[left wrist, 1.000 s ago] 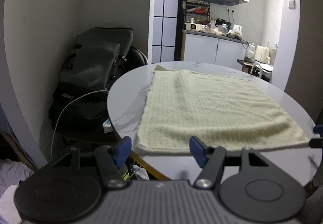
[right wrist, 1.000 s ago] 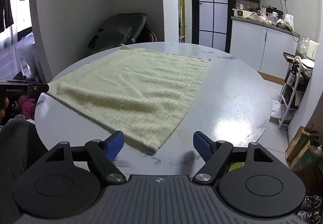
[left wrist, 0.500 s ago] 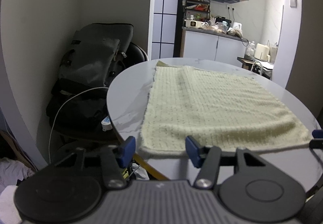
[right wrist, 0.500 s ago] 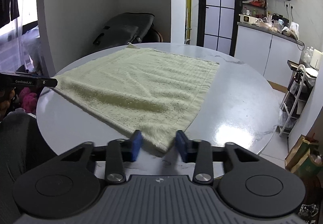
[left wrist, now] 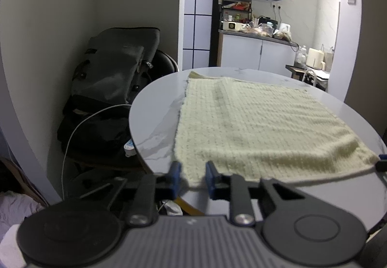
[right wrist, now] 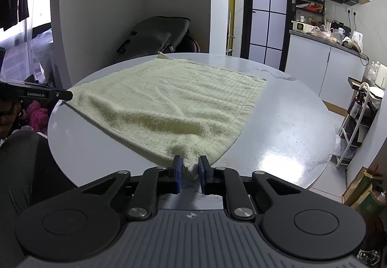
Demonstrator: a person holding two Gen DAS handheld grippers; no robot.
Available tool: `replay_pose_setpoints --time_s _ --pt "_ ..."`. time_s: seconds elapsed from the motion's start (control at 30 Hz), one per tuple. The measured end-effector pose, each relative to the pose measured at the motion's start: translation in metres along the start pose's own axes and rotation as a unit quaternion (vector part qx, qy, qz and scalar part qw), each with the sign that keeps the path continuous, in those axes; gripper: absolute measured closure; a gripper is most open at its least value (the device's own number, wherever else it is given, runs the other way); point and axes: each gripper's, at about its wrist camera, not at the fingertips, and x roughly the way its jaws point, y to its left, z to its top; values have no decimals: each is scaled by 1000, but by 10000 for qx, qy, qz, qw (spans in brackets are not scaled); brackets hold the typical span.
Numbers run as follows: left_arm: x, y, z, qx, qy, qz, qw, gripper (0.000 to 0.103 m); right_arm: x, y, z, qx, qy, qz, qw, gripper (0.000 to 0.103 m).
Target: Fold towel
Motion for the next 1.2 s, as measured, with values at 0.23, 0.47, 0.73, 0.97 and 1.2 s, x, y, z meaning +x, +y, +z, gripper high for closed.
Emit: replay_pose_setpoints --time_s 0.23,0.47,0.73,0.97,1.2 --pt "-7 -11 -1 44 -11 -138 9999 98 -8 -7 2 51 -26 -21 10000 90" --pt "-16 -20 -4 86 -4 -332 9994 99 -15 -14 3 94 -61 -121 9999 90" --pt "-27 -26 4 16 -147 -446 9989 99 -25 -17 8 100 -178 -130 9997 90" --pt "-33 -29 4 -88 -199 -499 9985 99 -34 -17 10 113 -252 -152 9995 90" --pt "-36 -25 1 -166 -164 -472 9986 100 -41 -16 7 143 -283 -178 9993 97"
